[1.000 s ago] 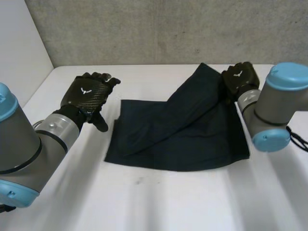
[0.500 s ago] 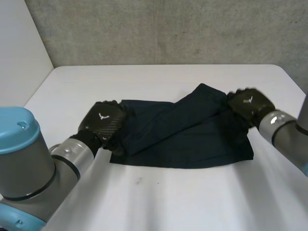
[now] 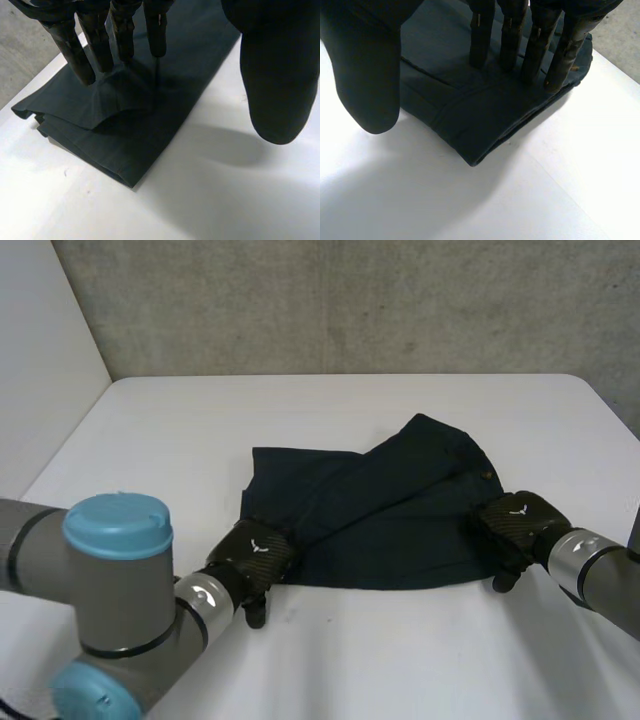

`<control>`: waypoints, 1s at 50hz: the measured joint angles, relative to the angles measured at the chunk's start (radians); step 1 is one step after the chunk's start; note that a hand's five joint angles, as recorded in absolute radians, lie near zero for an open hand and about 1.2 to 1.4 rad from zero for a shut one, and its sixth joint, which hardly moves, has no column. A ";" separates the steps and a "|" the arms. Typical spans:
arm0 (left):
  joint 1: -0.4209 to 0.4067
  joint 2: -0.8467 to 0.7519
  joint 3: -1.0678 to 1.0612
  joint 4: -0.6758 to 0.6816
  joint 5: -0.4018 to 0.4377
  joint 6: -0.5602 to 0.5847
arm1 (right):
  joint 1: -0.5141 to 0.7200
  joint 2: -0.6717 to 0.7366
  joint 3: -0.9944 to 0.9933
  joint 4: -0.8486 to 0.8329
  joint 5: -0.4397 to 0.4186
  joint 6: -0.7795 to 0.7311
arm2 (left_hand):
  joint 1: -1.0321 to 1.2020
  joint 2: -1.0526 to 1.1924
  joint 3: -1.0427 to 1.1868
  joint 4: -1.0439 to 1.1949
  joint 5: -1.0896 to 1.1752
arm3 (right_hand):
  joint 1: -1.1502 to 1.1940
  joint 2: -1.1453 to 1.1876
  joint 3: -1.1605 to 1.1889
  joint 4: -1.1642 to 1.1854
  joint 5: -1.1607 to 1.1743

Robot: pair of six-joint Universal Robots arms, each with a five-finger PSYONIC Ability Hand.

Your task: Fold the shorts.

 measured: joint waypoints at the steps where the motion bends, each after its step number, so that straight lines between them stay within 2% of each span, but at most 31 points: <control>1: 0.000 -0.018 0.019 0.001 -0.006 -0.001 | -0.001 0.008 0.000 -0.012 0.001 -0.001 | 0.000 0.000 0.000 0.000 0.000 | -0.004 0.000 -0.003 -0.007 -0.005; 9: 0.012 -0.088 0.119 0.005 -0.087 -0.006 | -0.003 0.032 -0.002 -0.064 0.002 -0.002 | 0.000 -0.003 0.000 0.000 0.000 | -0.004 0.000 -0.003 -0.007 -0.005; 10: 0.021 -0.108 0.154 0.005 -0.126 -0.007 | -0.003 0.036 -0.003 -0.084 0.003 -0.002 | 0.000 -0.018 0.000 0.000 0.000 | -0.004 0.000 -0.003 -0.007 -0.005; 13: 0.029 -0.126 0.183 0.005 -0.154 -0.006 | -0.004 0.041 -0.003 -0.100 0.003 -0.002 | 0.000 -0.019 0.000 0.000 0.000 | -0.004 0.000 -0.001 -0.005 -0.004; 16: 0.036 -0.142 0.204 0.006 -0.165 -0.004 | -0.005 0.048 -0.005 -0.113 0.004 -0.002 | -0.005 -0.019 0.000 0.000 0.000 | 0.038 0.020 0.058 0.065 0.051; 17: 0.038 -0.151 0.214 0.006 -0.168 -0.003 | -0.005 0.054 -0.007 -0.118 0.004 -0.003 | -0.020 -0.019 0.000 0.000 0.000 | 0.132 0.144 0.166 0.169 0.136; 19: 0.039 -0.159 0.222 0.007 -0.168 -0.002 | -0.005 0.056 -0.008 -0.119 0.004 -0.003 | -0.020 -0.019 0.000 0.000 0.000 | 0.132 0.144 0.166 0.169 0.136; 20: 0.040 -0.167 0.229 0.007 -0.167 -0.002 | -0.005 0.062 -0.011 -0.121 0.005 -0.005 | -0.020 -0.019 0.000 0.000 0.000 | 0.258 0.303 0.317 0.318 0.271; 21: 0.041 -0.169 0.231 0.007 -0.167 -0.002 | -0.005 0.066 -0.013 -0.123 0.005 -0.008 | -0.020 -0.019 0.000 0.000 0.000 | 0.258 0.303 0.317 0.318 0.271; 22: 0.041 -0.173 0.235 0.007 -0.166 -0.002 | -0.005 0.069 -0.015 -0.123 0.005 -0.010 | -0.020 -0.019 0.000 0.000 0.000 | 0.411 0.531 0.543 0.530 0.474; 23: 0.042 -0.180 0.240 0.007 -0.165 -0.002 | -0.005 0.074 -0.017 -0.123 0.006 -0.015 | -0.020 -0.019 0.000 -0.003 -0.001 | 0.500 0.673 0.673 0.681 0.620; 24: 0.042 -0.183 0.243 0.007 -0.164 -0.002 | -0.005 0.077 -0.019 -0.124 0.006 -0.018 | -0.020 -0.019 0.000 -0.003 -0.001 | 0.521 0.715 0.717 0.729 0.668; 38: 0.037 -0.162 0.213 -0.001 -0.105 -0.011 | -0.002 0.059 -0.011 -0.118 0.008 -0.017 | -0.020 -0.019 0.000 -0.011 -0.013 | 0.522 0.728 0.739 0.759 0.699; 50: 0.048 0.045 0.090 0.004 -0.070 -0.059 | -0.002 0.055 0.002 -0.116 0.009 -0.015 | -0.008 0.008 0.010 0.005 0.012 | 0.522 0.728 0.739 0.759 0.713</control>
